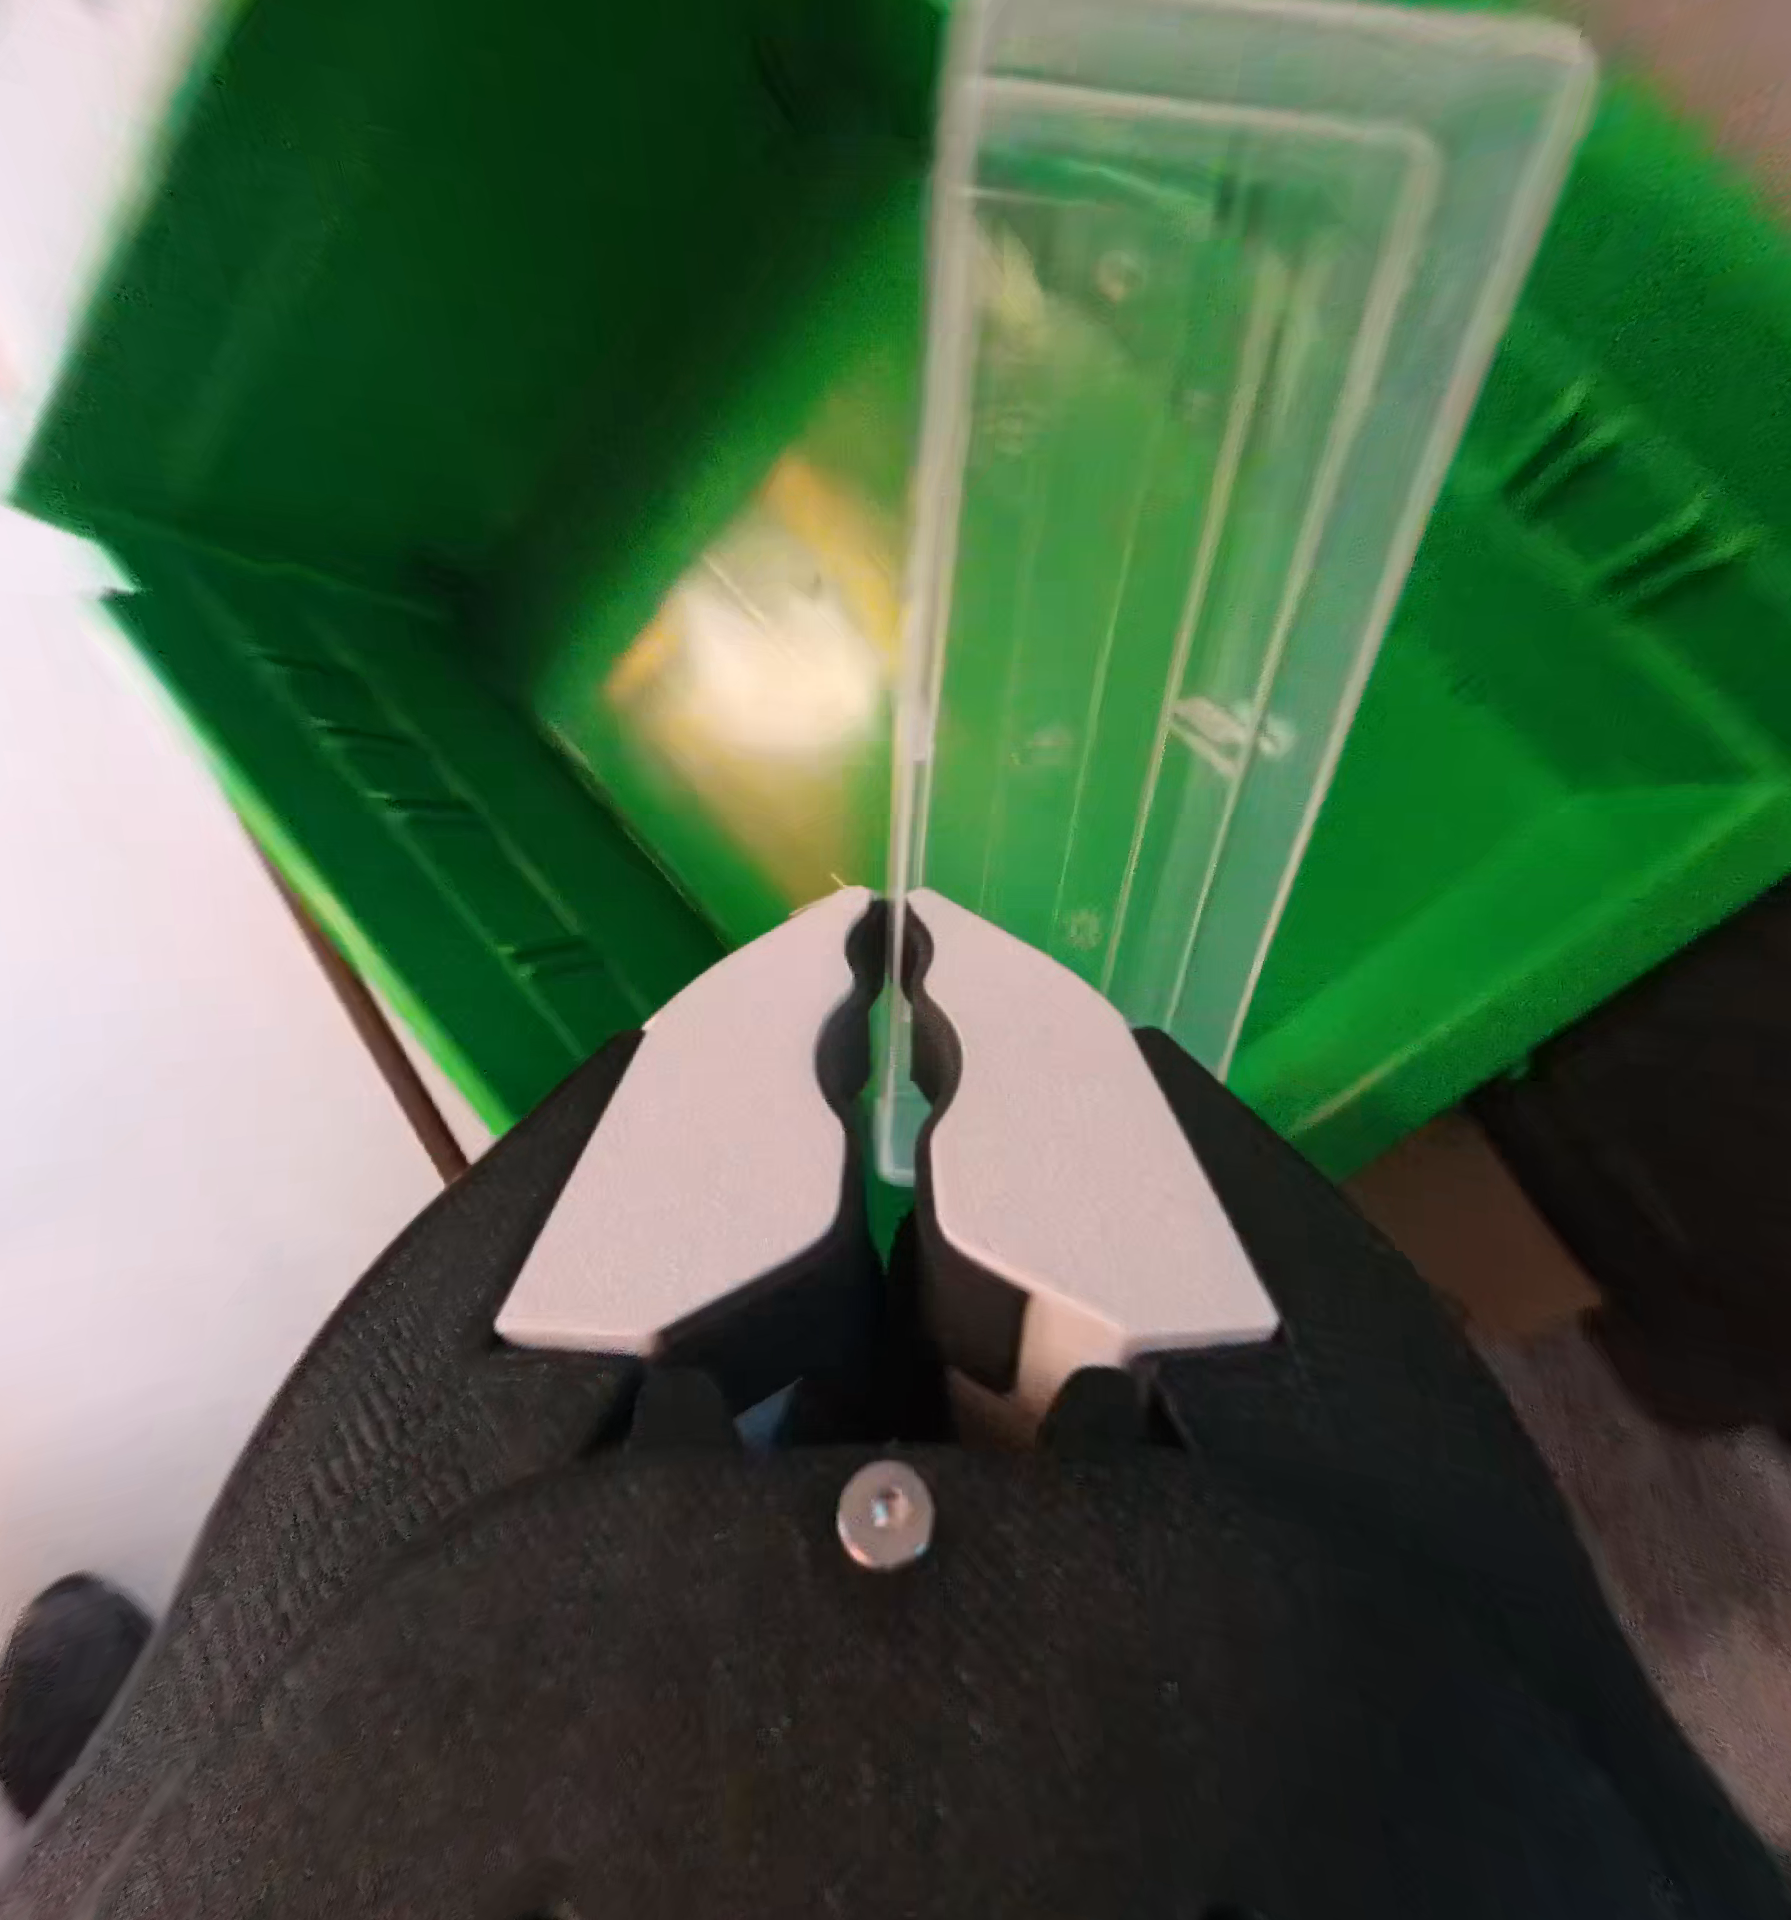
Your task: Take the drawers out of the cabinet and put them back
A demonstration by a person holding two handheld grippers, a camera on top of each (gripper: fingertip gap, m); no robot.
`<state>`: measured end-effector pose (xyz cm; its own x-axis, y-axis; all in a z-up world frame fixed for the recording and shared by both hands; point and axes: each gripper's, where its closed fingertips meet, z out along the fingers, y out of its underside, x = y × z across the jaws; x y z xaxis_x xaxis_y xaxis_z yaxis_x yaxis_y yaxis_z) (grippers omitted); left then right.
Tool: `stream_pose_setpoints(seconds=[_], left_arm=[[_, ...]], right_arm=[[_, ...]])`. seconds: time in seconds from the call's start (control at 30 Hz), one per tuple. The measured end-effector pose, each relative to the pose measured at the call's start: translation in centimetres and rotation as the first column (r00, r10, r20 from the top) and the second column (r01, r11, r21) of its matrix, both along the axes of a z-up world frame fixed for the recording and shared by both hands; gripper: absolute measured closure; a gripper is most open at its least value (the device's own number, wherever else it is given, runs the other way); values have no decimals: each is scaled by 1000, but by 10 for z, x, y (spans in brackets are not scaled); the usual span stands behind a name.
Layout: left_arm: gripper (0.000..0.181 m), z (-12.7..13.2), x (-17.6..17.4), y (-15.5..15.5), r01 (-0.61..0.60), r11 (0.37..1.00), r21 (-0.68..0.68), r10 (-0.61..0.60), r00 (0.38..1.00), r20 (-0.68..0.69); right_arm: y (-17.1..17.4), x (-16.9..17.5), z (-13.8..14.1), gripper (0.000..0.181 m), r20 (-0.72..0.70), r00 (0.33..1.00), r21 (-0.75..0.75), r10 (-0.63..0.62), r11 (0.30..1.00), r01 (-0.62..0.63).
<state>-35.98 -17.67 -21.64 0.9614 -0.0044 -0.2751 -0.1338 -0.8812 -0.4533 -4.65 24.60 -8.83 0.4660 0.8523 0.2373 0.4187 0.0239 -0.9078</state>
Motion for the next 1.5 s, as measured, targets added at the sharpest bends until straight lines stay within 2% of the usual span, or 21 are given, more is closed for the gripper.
stream_pose_setpoints(seconds=[0.07,0.13,0.23,0.3,0.37,0.43,0.53,0.6,0.7,0.77,0.8,0.83,0.9,0.97,1.03,1.1,1.17,1.3,1.4,1.47,1.5], left_arm=[[179,35,2,15,-84,961,265,87,996,1],[179,66,15,27,-110,863,493,100,994,47],[180,109,49,46,-179,596,782,50,981,186],[180,123,83,59,-216,439,872,-78,958,277],[180,127,109,71,-262,313,913,-138,939,316],[180,124,130,85,-327,245,913,-169,913,372],[180,119,162,105,-414,185,891,-236,862,450],[180,113,183,118,-456,182,871,-274,827,491],[180,102,208,135,-527,208,824,-318,761,566],[180,93,223,144,-575,245,781,-357,695,624],[180,86,230,149,-588,282,759,-353,672,651],[180,77,235,155,-590,327,738,-334,658,675],[180,65,242,162,-610,375,698,-305,630,714],[180,57,246,167,-625,405,667,-266,618,740],[180,52,249,171,-637,412,652,-237,616,751],[180,49,253,174,-647,418,637,-230,603,764],[180,48,258,176,-652,430,625,-227,592,774],[180,43,265,179,-638,454,622,-215,599,772],[180,41,267,180,-631,468,619,-206,603,770],[179,46,267,179,-604,458,652,-217,635,742],[175,52,271,178,-572,455,682,-254,651,715]], right_arm=[[0,0,0,179,1,1000,5,-4,1000,4],[0,0,0,179,2,1000,19,-10,1000,10],[0,0,0,180,11,1000,42,-21,999,21],[1,0,1,180,11,1000,57,-25,998,25],[1,0,1,180,-3,1000,71,-28,997,28],[1,1,1,181,-21,999,78,-25,997,27],[-3,7,4,176,-48,999,118,-13,993,19],[-17,13,8,163,-83,996,128,26,992,-15],[-70,24,23,150,-184,966,218,180,966,-138],[-121,33,26,146,-198,929,368,313,902,-225],[-145,39,23,144,-159,917,478,367,841,-254],[-167,44,15,142,-82,912,607,402,746,-275],[-203,49,-6,141,135,917,823,376,473,-315],[-234,46,-34,134,351,886,885,304,200,-420],[-261,39,-52,133,466,841,872,275,20,-489],[-275,29,-67,133,555,802,831,220,-106,-546],[-278,16,-77,132,605,778,796,170,-155,-585],[-275,-6,-86,136,626,778,766,57,-232,-599],[-265,-16,-93,147,625,779,753,-50,-224,-619],[-264,-17,-92,153,604,795,768,-50,-232,-597],[-264,-16,-91,156,597,802,781,-28,-208,-589]])
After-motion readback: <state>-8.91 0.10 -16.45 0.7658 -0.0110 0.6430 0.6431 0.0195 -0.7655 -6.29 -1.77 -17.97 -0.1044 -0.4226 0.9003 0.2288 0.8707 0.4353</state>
